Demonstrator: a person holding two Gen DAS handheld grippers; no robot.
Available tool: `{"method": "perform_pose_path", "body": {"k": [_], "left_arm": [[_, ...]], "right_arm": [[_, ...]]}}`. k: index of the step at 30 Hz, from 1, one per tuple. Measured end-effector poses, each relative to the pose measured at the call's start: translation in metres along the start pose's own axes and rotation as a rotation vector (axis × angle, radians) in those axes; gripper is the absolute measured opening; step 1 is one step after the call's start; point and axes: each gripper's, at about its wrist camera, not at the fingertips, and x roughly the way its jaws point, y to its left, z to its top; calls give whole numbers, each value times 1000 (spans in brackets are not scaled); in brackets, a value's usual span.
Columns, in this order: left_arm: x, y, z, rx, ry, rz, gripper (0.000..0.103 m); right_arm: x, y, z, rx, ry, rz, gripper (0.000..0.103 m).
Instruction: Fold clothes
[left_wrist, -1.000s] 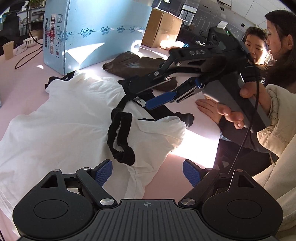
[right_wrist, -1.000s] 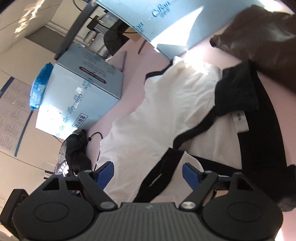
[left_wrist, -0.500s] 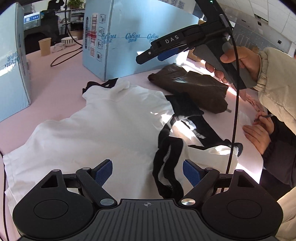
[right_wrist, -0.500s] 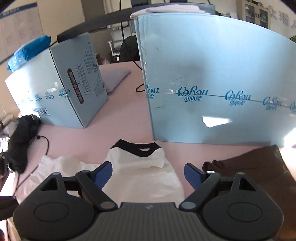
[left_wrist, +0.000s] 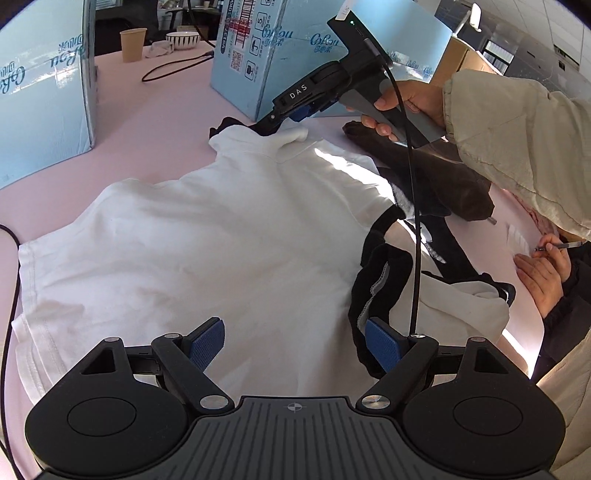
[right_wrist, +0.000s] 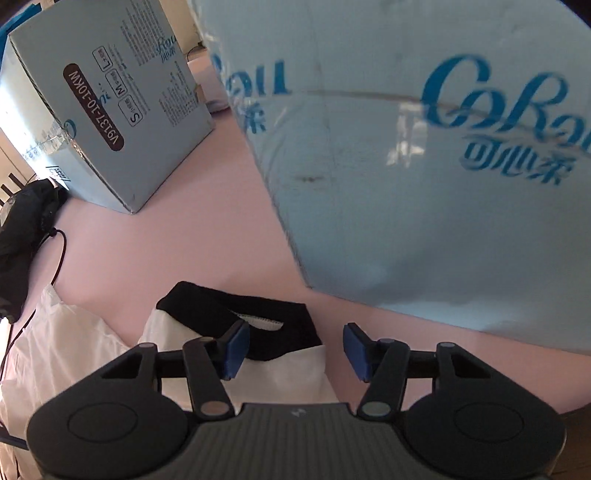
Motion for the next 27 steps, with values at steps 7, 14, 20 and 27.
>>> {"method": "perform_pose_path", "body": {"k": [7, 14, 20, 27], "left_arm": [[-17, 13, -1, -36, -18, 41, 85], [-26, 17, -8, -37, -25, 70, 85], [-34, 10, -14, -22, -52, 40, 85], [-34, 4, -11, 1, -89, 9, 85]], "right_arm": [[-6, 17, -15, -100, -38, -27, 10], [-52, 30, -19, -103, -163, -26, 10], [-115, 79, -43, -255, -198, 26, 10], [-116, 118, -93, -332, -75, 58, 11]]}}
